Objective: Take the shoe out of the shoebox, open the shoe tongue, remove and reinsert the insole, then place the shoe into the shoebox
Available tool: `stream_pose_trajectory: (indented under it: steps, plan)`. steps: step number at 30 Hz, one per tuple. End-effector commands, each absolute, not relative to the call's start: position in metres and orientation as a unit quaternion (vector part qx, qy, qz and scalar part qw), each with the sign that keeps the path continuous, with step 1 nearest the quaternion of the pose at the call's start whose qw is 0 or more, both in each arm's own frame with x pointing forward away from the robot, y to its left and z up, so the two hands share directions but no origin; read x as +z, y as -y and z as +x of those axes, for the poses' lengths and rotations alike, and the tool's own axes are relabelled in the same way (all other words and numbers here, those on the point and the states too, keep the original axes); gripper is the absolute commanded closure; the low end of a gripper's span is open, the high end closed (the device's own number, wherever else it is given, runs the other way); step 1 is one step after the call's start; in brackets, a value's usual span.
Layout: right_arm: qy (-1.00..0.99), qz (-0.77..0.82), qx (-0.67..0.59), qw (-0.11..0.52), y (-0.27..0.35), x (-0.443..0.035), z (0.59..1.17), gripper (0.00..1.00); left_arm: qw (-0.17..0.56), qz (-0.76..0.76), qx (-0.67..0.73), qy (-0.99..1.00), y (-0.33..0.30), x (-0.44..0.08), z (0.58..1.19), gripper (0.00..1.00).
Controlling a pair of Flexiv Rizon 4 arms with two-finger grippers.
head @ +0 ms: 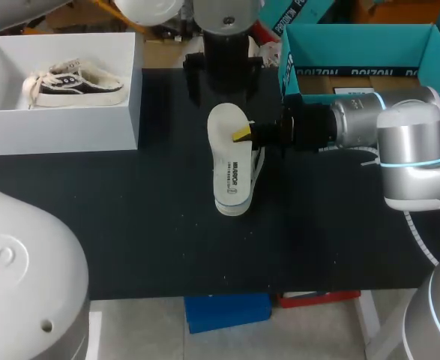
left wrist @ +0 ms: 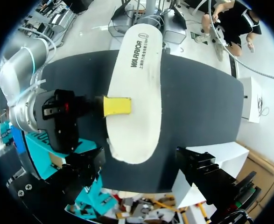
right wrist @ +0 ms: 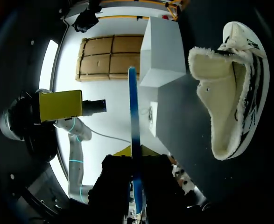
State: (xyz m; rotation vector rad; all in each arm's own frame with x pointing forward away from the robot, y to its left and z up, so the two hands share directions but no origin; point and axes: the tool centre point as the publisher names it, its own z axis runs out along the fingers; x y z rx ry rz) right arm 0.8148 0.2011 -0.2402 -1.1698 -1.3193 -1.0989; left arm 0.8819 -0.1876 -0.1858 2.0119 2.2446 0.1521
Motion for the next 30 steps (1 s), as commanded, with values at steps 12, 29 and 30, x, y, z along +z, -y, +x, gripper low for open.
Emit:
stream_pose_trajectory:
  steps: [12,29,30]
  plan:
    - [0.548,-0.486,-0.455,0.507,-0.202,-0.24,0.815,1.0,0.089,0.672,0.033,-0.735,0.177,-0.172,0.808,0.0]
    - [0.548,-0.486,-0.455,0.507,-0.202,-0.24,0.815,1.0,0.09,0.686,0.0,-0.722,0.173,-0.185,0.736,0.0]
    - [0.548,-0.486,-0.455,0.507,-0.202,-0.24,0.815,1.0,0.09,0.687,-0.003,-0.721,0.173,-0.185,0.734,0.0]
